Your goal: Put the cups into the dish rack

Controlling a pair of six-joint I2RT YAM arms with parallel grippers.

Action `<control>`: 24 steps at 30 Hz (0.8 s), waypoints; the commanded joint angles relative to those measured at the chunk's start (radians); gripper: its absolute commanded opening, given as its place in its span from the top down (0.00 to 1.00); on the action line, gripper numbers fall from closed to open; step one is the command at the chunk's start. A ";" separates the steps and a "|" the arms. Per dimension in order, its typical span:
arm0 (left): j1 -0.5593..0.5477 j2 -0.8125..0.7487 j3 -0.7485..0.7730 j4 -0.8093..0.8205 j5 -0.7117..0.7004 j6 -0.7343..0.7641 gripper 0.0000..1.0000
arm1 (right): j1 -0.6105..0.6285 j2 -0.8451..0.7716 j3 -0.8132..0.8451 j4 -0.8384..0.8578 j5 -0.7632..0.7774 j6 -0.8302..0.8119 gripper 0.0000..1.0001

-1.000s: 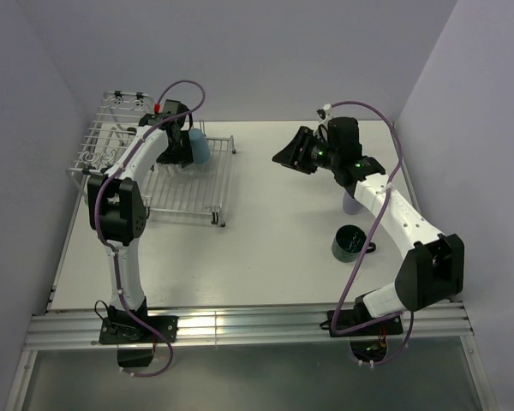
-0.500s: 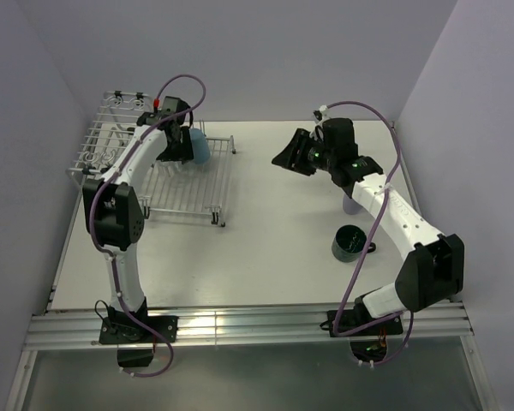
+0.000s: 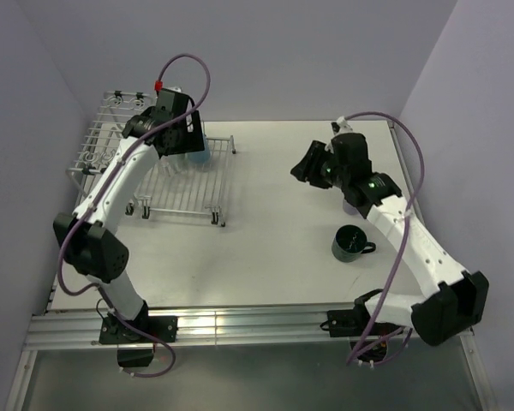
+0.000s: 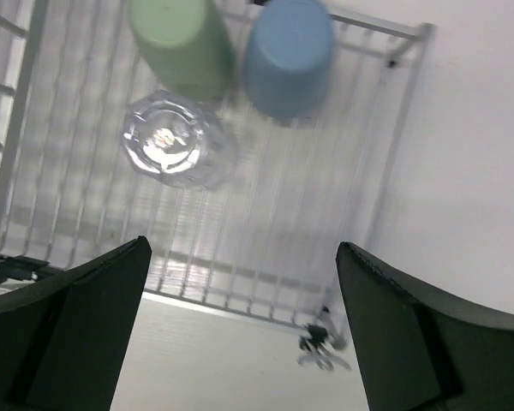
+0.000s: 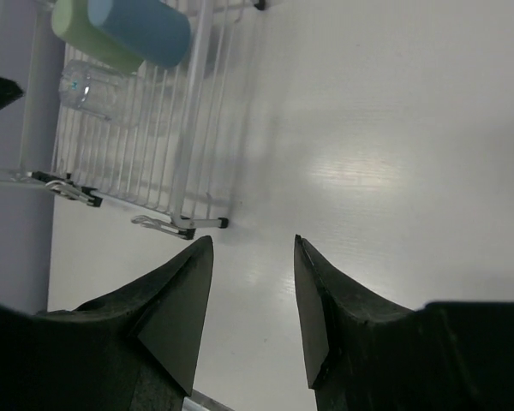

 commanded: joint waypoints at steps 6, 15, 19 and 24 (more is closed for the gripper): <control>-0.112 -0.251 -0.186 0.187 0.156 -0.036 0.03 | 0.005 -0.262 -0.161 -0.245 0.246 0.068 0.52; -0.141 -0.335 -0.264 0.233 0.185 -0.048 0.02 | 0.005 -0.388 -0.364 -0.332 0.336 0.154 0.52; -0.146 -0.348 -0.276 0.240 0.197 -0.046 0.02 | 0.005 -0.401 -0.418 -0.319 0.346 0.187 0.50; -0.152 -0.355 -0.293 0.245 0.197 -0.046 0.02 | 0.005 -0.384 -0.445 -0.328 0.406 0.229 0.50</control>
